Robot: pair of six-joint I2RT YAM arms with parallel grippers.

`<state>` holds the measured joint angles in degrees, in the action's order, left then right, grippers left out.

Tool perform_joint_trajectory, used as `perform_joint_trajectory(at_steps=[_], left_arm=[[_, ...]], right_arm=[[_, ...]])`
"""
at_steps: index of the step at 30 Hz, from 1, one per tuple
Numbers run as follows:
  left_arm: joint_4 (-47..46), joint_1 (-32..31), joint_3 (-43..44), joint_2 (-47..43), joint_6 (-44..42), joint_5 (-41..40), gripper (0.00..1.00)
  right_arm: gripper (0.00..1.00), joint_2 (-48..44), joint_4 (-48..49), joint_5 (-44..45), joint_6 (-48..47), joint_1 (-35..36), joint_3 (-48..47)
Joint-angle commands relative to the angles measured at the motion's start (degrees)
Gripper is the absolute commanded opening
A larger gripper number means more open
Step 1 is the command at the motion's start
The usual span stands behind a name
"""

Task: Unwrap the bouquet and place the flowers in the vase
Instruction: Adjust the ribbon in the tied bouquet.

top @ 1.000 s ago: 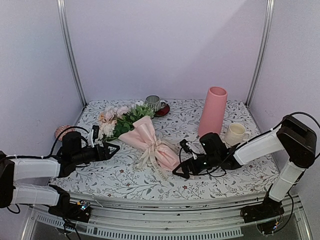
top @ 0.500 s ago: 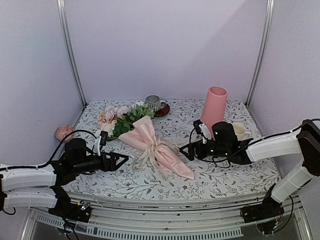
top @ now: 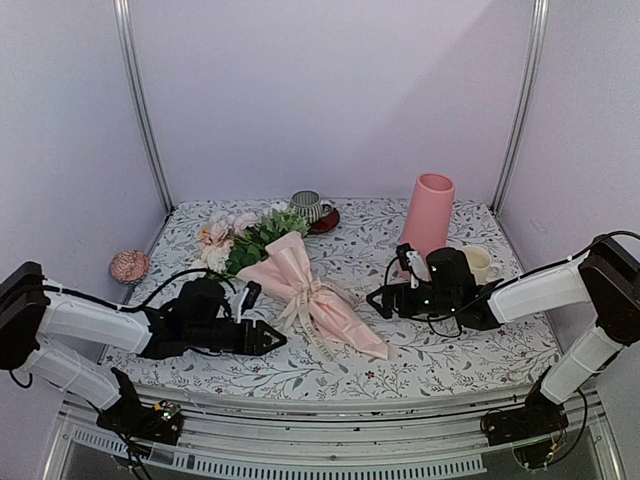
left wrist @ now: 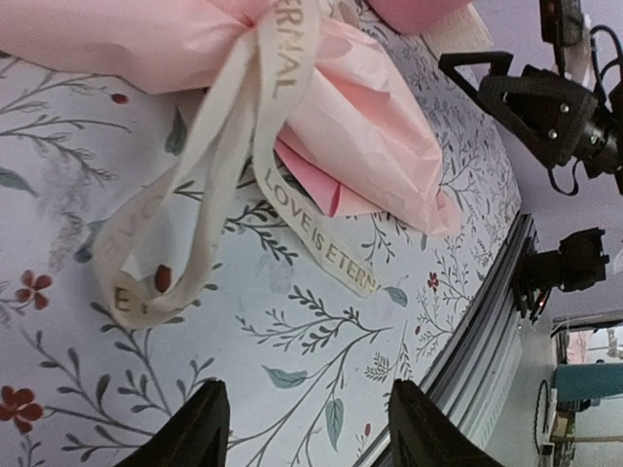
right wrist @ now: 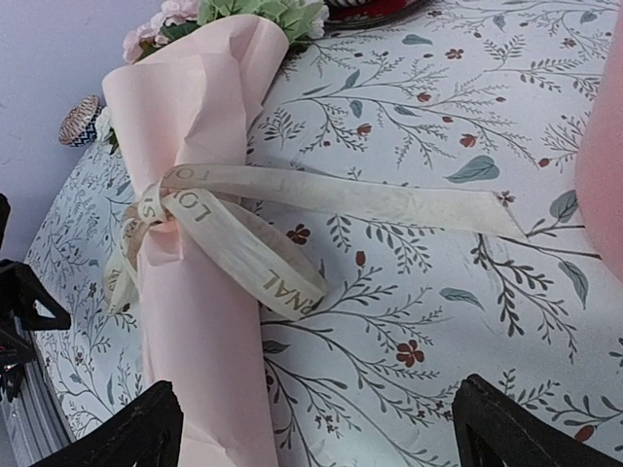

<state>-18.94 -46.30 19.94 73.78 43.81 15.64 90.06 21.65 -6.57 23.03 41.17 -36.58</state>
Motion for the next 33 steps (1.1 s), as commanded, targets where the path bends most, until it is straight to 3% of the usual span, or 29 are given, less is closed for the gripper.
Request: perform_joint_trajectory(at_steps=[1,8,11,15,29,33], left_arm=[[3.05,-4.79,7.19,6.26,-0.99,-1.22,0.55],[8.16,-7.7,16.58,16.98,0.06,-4.67,0.48],[4.02,-6.72,17.23,21.78,5.12,-1.92,0.47],[2.51,-5.72,18.52,26.77,7.94,-0.85,0.37],[-3.59,-2.04,18.32,30.95,12.41,-6.63,0.31],[-1.1,-1.72,21.54,33.44,11.9,-9.87,0.3]], right_arm=[[0.99,-1.61,2.95,-0.04,2.33,-1.04,2.5],[0.99,-2.64,2.87,-1.64,1.77,-1.18,3.34],[0.99,-3.08,2.79,-1.74,1.33,-1.17,3.65],[0.99,-4.07,2.48,-1.84,0.81,-1.18,4.08],[0.99,-6.09,2.7,-1.31,0.4,-1.13,5.97],[0.99,-6.12,2.63,-1.34,0.23,-1.18,5.8]])
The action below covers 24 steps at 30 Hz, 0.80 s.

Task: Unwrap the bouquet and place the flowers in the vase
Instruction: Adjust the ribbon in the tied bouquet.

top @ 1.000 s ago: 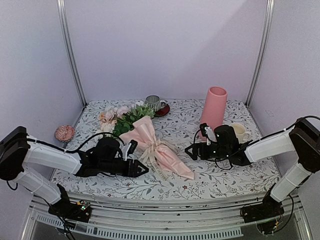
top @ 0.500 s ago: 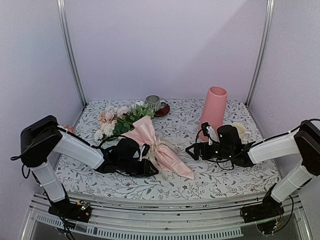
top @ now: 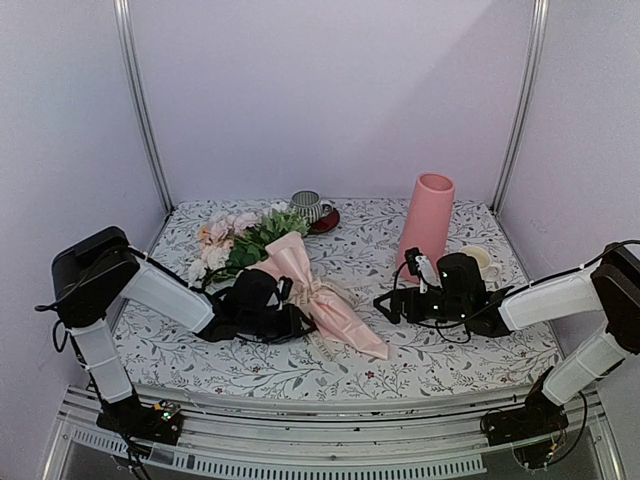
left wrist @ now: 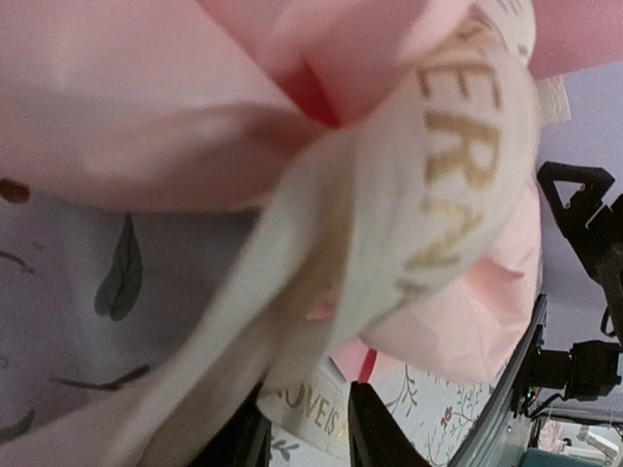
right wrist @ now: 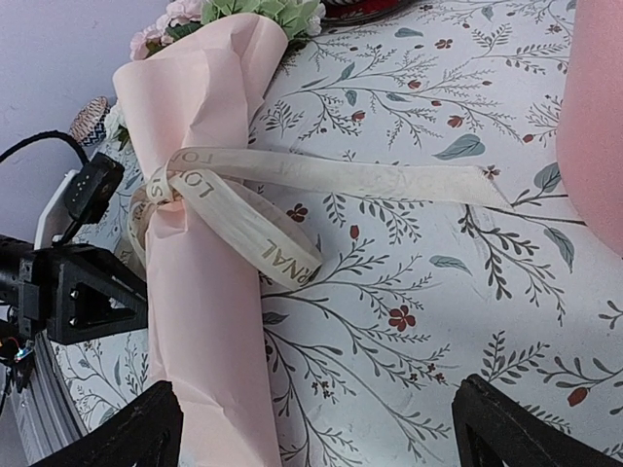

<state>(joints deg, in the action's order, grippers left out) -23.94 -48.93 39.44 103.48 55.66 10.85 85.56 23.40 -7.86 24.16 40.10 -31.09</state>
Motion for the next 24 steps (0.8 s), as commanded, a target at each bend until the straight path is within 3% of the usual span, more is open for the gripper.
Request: perform_joint_trajectory(at_steps=[1,5,8,13,24], left_arm=[[4.48,0.93,2.64,4.15,0.02,-5.77,0.28],[3.92,1.64,3.28,5.2,-0.04,-7.27,0.16],[5.24,2.24,4.56,5.18,-2.1,-7.92,0.0],[10.71,2.04,4.7,0.95,-6.7,-11.03,0.0],[11.89,2.11,-3.04,-10.42,-11.58,-3.3,0.0]], right_arm=[[0.99,-1.68,0.86,-0.13,-0.94,-0.11,0.27],[0.99,-1.74,0.75,-0.41,-1.05,-0.1,0.29],[0.99,-1.55,0.64,-1.75,-1.43,-0.11,0.3],[0.99,-1.52,-2.12,-1.8,-4.77,-0.11,-0.34],[1.0,3.72,-6.47,-4.24,-9.15,1.88,-3.58]])
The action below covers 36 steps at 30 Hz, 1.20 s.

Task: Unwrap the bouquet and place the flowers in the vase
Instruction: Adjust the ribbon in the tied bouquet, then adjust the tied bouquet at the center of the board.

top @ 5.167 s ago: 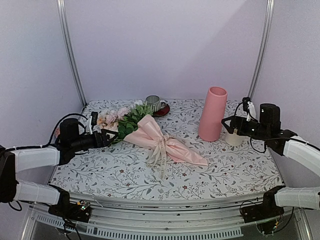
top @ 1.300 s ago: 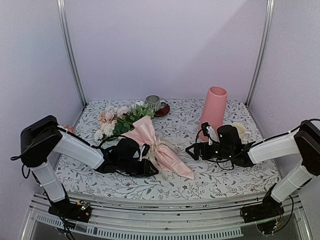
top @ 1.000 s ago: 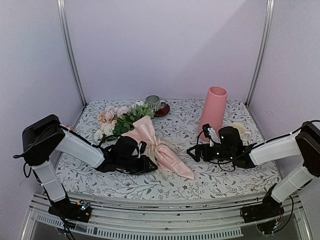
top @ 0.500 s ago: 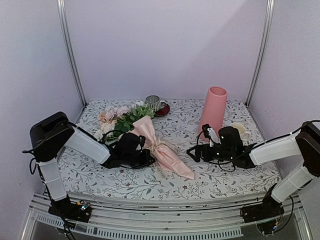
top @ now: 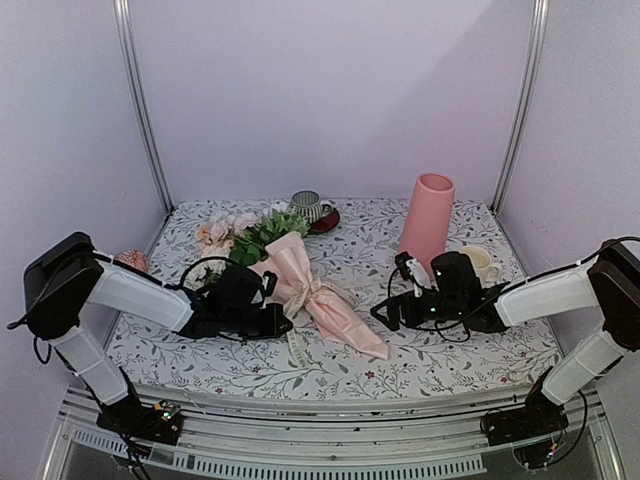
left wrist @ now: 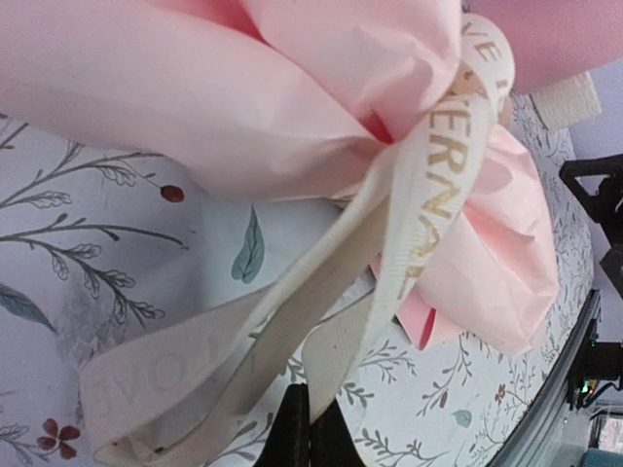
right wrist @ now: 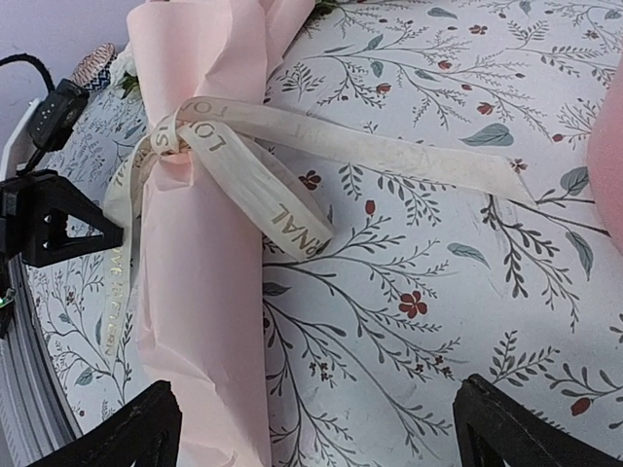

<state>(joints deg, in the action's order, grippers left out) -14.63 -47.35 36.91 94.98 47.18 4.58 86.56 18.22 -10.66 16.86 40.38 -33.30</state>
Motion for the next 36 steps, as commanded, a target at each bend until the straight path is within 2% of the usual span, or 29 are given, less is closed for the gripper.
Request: perform_joint_trajectory(at_steps=[1,8,15,21,23,27,32,36], left_arm=[[3.47,0.7,-0.13,-2.05,-3.44,3.37,0.0],[8.61,2.27,1.05,-4.18,-5.53,4.98,0.0],[14.0,5.68,1.3,-10.01,-8.22,6.54,0.0],[17.15,9.66,-0.54,-14.61,-10.07,7.19,0.0],[17.39,10.51,-1.51,-15.92,-10.23,7.2,0.0],[17.97,11.67,-3.2,-18.62,-10.43,6.15,0.0],[17.95,13.09,-4.55,-21.72,-11.07,5.62,0.0],[17.39,13.41,-5.21,-22.92,-11.64,5.59,0.0]], right_arm=[[1.0,3.51,-1.0,-1.7,-1.77,2.14,-1.6],[0.99,10.93,0.41,-5.64,-0.41,7.06,-5.99],[0.98,15.82,7.21,-13.68,2.64,12.57,-9.29],[0.98,19.24,4.02,-21.47,-1.32,16.91,-15.43],[0.99,18.47,2.77,-19.78,-2.27,16.91,-15.84],[1.0,14.47,-1.98,-9.68,-4.6,16.12,-15.71],[1.0,9.24,-4.0,-5.75,-5.11,10.49,-13.56],[0.99,5.15,-5.06,1.0,-4.68,6.49,-11.84]])
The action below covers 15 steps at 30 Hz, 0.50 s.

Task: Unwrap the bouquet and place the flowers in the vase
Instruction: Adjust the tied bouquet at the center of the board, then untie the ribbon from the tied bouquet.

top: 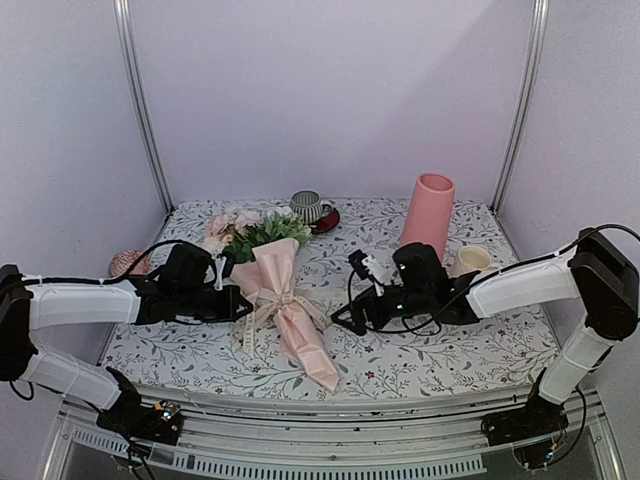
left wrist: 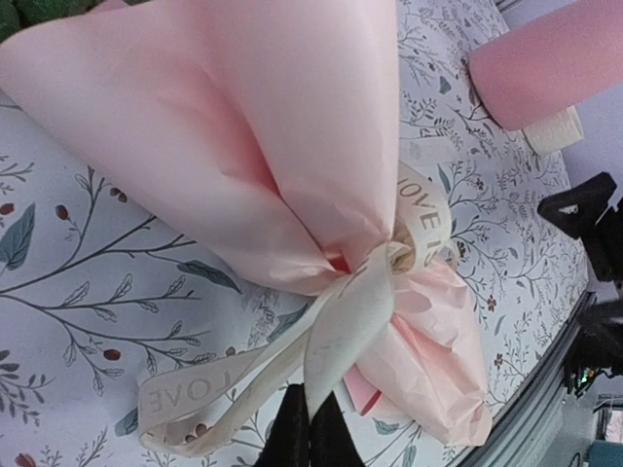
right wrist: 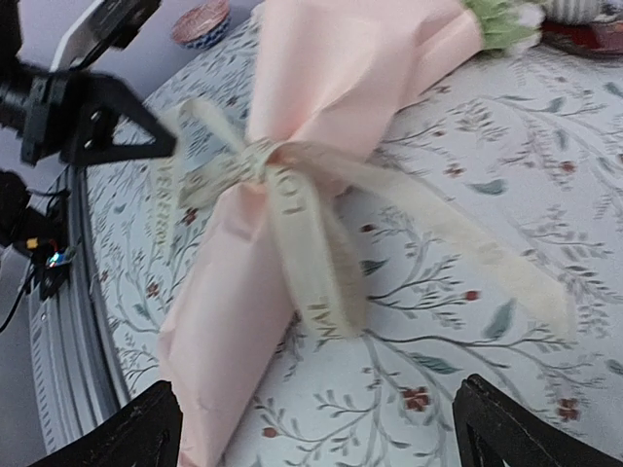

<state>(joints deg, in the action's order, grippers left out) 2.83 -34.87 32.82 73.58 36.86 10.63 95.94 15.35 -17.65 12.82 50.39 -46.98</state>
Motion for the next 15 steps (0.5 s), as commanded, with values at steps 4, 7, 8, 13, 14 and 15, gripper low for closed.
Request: perform_joint_trajectory(at_steps=[4,7,8,13,14,15], left_arm=[[-3.21,0.99,-2.78,-2.39,-0.58,1.15,0.0],[-5.33,0.95,-4.05,-3.26,-0.17,1.21,0.0],[-5.86,0.95,-4.48,-3.41,0.01,1.06,0.0],[-6.64,1.04,-5.37,-3.43,-0.16,0.98,0.0],[-6.67,1.03,-5.39,-3.44,-0.2,0.9,0.0],[-6.68,1.03,-5.47,-3.52,-0.21,0.89,0.0]], right_arm=[[0.99,-4.23,-10.35,10.64,-3.38,-5.74,-2.12],[0.99,-2.17,-19.99,10.9,-4.21,-6.76,-8.52],[0.99,-1.5,-22.2,11.48,-4.67,-6.75,-10.01],[0.99,2.67,-31.76,16.78,-6.54,-6.77,-16.08],[0.99,3.41,-32.6,17.23,-6.77,-6.74,-16.68],[0.99,4.03,-33.39,17.37,-6.82,-6.75,-17.25]])
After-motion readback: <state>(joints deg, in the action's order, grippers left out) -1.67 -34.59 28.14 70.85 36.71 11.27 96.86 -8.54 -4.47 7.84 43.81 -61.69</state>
